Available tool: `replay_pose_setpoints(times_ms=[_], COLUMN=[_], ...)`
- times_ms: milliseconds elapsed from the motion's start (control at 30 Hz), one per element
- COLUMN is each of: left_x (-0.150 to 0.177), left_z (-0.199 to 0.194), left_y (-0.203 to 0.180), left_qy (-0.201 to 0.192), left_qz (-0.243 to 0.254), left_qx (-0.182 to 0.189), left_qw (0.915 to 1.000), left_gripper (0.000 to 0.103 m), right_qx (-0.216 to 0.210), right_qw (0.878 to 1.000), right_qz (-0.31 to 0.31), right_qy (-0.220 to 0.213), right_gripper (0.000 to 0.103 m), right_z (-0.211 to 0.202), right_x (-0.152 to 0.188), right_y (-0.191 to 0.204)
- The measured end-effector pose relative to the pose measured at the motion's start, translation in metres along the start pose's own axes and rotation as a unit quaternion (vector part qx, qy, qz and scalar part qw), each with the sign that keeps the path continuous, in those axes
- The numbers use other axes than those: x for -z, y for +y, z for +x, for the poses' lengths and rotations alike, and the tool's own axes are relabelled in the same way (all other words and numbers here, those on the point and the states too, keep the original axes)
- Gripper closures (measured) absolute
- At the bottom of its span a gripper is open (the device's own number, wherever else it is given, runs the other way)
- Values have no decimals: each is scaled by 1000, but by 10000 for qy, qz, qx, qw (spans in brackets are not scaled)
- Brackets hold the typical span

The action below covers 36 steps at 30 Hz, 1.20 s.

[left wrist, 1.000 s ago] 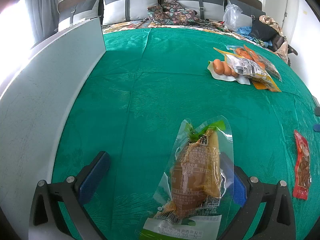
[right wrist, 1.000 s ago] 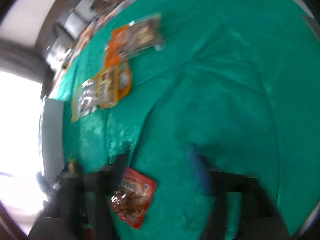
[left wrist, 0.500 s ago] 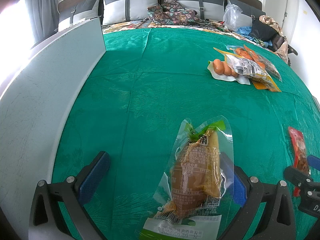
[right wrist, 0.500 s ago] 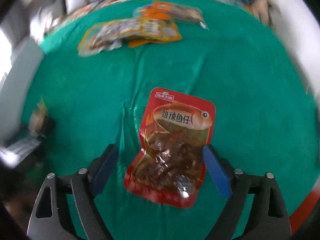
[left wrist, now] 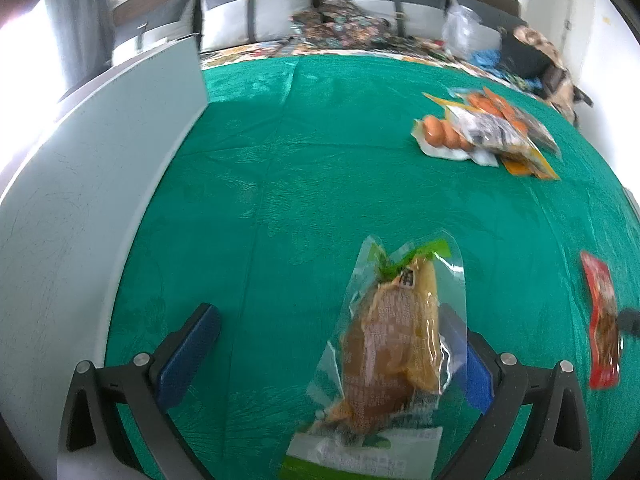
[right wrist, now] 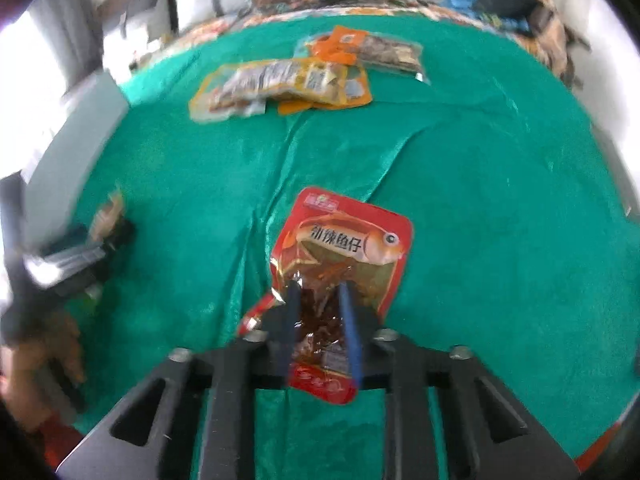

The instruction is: Organize snacks

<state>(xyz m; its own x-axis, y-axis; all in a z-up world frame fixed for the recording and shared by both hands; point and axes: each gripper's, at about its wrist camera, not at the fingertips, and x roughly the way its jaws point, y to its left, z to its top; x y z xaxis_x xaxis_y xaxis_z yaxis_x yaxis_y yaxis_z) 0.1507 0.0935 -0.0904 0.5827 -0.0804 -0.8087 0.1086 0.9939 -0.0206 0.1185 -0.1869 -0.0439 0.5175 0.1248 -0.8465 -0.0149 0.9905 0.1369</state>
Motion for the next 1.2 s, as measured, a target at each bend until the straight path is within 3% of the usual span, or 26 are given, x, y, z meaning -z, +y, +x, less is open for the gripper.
replay_pose_setpoints(times_ms=[67,133,167,233,300,333,467,600,633,733,767,800,867,900,933,1000,1033,1067,1200], left_x=[3,3,5,8,10,11,13,19,21,27,30,33,40,42,45,47,47,46,45], left_z=[-3,-3,-5,-10,-14,-18,-24,-34,-35,-39,-41,-44,-49,-50,-52,-55,-56,-57,-62], left_y=[0,-1,-3,-6,-10,-12,-11,-2,1,5,7,9,16,18,22,26,27,27,29], left_qy=[132,234,297,344,318,284,257,190,191,186,188,178,153,141,123,123,122,115,64], left_qz=[128,209,275,440,596,727,723,249,138,-33,-62,-105,-211,-264,-353,-509,-551,-575,-654], left_qx=[92,155,201,300,420,505,593,776,830,896,902,918,938,953,984,1057,1095,1124,1208], left_qw=[9998,9994,9990,9980,9968,9957,9953,9965,9963,9958,9957,9956,9952,9950,9944,9930,9924,9919,9905], left_gripper=[0,0,1,7,21,37,41,44,44,44,45,46,47,47,48,50,50,50,51], right_qx=[-132,-424,-580,-729,-872,-895,-900,-701,-603,104,519,766,861,827,744,563,476,284,-188], right_qw=[9997,9982,9964,9931,9887,9872,9780,9807,9826,9925,9943,9937,9942,9946,9956,9966,9973,9982,9956], right_qz=[211,423,621,918,1221,1321,1767,1493,1393,760,288,-39,-191,-201,-211,-128,-37,186,749], right_qy=[51,17,39,67,22,71,645,1049,1068,955,881,821,616,585,533,596,553,497,533], right_gripper=[96,86,61,35,35,35,34,34,24,12,12,12,26,37,58,77,95,101,101], right_z=[-1,-2,-3,-8,-19,-22,-20,-1,2,16,24,30,30,27,22,14,11,4,1], right_x=[-2,2,2,10,10,9,9,8,8,-1,-3,-3,-1,-1,-1,-2,-2,-2,1], right_y=[-8,-17,-26,-32,-44,-49,-63,-34,-26,15,32,40,43,42,40,33,28,19,-9])
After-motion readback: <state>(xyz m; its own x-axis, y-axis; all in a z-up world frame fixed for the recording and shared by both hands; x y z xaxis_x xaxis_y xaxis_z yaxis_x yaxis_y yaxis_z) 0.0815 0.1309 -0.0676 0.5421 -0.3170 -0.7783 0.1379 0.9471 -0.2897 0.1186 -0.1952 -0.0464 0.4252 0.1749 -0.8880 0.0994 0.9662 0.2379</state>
